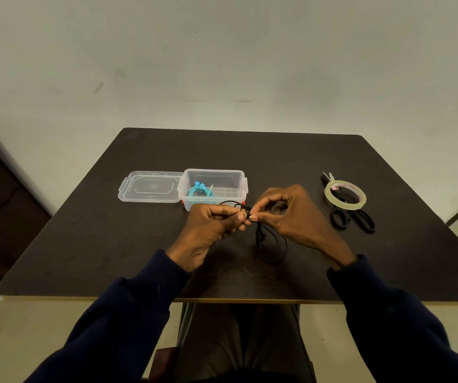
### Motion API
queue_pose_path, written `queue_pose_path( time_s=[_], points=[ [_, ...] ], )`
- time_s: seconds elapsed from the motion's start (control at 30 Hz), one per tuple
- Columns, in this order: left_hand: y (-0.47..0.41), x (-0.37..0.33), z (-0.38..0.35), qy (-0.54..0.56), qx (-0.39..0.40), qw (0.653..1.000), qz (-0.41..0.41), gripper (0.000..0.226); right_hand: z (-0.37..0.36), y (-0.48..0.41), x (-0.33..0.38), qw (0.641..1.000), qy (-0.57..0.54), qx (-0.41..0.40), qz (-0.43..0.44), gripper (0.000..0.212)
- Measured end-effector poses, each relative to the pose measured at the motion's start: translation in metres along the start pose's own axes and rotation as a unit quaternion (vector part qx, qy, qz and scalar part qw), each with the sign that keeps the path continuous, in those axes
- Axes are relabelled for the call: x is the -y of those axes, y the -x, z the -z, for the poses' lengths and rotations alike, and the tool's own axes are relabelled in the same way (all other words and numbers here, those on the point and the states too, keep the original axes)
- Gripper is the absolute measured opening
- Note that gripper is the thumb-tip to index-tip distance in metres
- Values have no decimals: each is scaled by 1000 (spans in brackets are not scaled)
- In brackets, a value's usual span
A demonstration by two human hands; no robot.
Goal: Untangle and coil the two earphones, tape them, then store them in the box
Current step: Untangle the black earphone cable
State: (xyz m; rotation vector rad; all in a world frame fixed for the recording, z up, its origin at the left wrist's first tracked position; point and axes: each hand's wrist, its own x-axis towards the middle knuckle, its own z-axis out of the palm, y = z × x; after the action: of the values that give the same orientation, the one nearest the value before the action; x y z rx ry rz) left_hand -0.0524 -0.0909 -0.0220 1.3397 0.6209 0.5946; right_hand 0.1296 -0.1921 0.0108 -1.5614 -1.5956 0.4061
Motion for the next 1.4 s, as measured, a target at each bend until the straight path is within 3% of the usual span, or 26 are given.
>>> queue_pose_path(
  time_s=[0.3,0.47,0.8,0.97,1.17,1.4],
  points=[
    [5,-5,-3,-16,-13,1000,-8,30,-13,1,-2,998,34,24,-45,12],
    [3,-4,3,-18,17,1000,14,19,-14,2,-5,997,-33,26,-58,6],
    [-3,-1,9,-28,3,999,24,7,-18,2,-1,998,-58,-12,-32,8],
    [2,0,19,71,38,996,40,15,-9,5,-7,997,-58,-27,-31,14],
    [3,4,14,90,29,995,29,13,-12,6,-9,998,-61,-21,-11,17],
    [4,5,11,14,19,1000,3,14,-20,3,-9,999,7,-36,15,9]
  ],
)
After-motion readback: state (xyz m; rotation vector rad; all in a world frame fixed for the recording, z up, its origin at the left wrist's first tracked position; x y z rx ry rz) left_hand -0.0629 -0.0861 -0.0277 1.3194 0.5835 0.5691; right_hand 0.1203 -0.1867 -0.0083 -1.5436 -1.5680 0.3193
